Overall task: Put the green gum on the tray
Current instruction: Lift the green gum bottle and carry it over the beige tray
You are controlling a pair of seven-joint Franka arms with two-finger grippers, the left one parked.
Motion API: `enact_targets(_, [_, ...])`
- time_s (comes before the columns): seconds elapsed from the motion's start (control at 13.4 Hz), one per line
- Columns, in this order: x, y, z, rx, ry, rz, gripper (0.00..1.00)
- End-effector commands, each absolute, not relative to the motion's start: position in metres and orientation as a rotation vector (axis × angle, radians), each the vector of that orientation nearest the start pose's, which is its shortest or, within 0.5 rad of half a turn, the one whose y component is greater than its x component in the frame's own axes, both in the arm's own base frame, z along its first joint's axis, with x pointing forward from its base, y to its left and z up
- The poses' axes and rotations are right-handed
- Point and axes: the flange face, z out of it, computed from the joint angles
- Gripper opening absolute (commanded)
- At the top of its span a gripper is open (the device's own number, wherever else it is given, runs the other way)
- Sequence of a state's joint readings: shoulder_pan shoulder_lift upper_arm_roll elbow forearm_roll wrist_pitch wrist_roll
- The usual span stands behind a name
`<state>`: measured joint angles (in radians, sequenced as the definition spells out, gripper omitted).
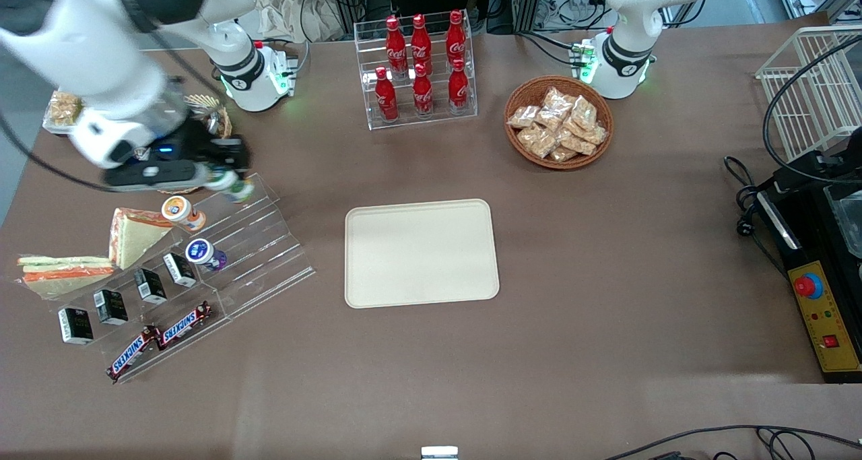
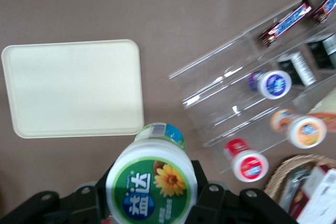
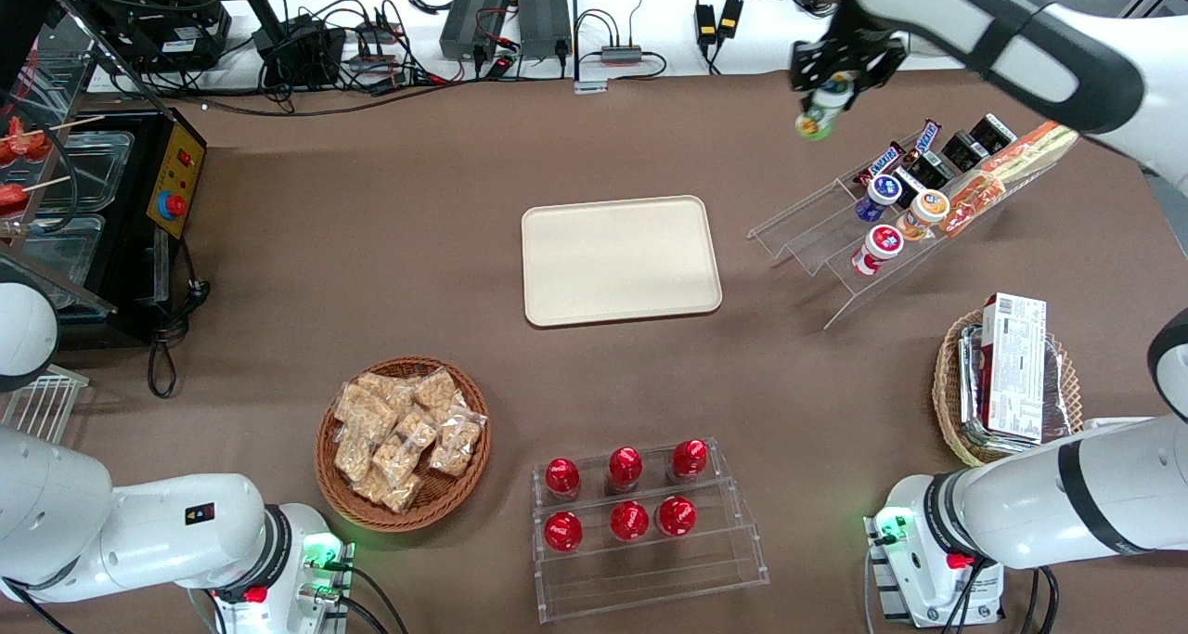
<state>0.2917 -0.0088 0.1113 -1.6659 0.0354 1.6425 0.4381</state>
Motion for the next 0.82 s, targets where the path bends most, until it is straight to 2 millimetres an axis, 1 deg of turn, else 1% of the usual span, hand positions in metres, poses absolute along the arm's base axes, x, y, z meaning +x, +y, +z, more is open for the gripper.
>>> enact_targets(0.0, [0.518, 0.270, 0.575, -3.086, 0.195, 0.065, 0.26])
enact_targets(0.07, [0.520, 0.285, 0.563, -3.069, 0.222, 0.048, 0.26])
enact_targets(0.22, [0.514, 0.311, 0.518, -3.070, 0.261, 0.075, 0.26])
enact_targets(0.3, [0.508, 0.319, 0.491, -3.069, 0.270, 0.064, 0.26])
enact_targets(0.45, [0.498, 0.321, 0.436, -3.057, 0.312, 0.029, 0.26])
enact_targets(0.52, [0.488, 0.328, 0.412, -3.049, 0.302, 0.006, 0.26])
enact_targets(0.67, [0.477, 0.331, 0.357, -3.033, 0.330, -0.004, 0.26])
enact_targets(0.75, [0.471, 0.337, 0.332, -3.029, 0.326, -0.001, 0.26])
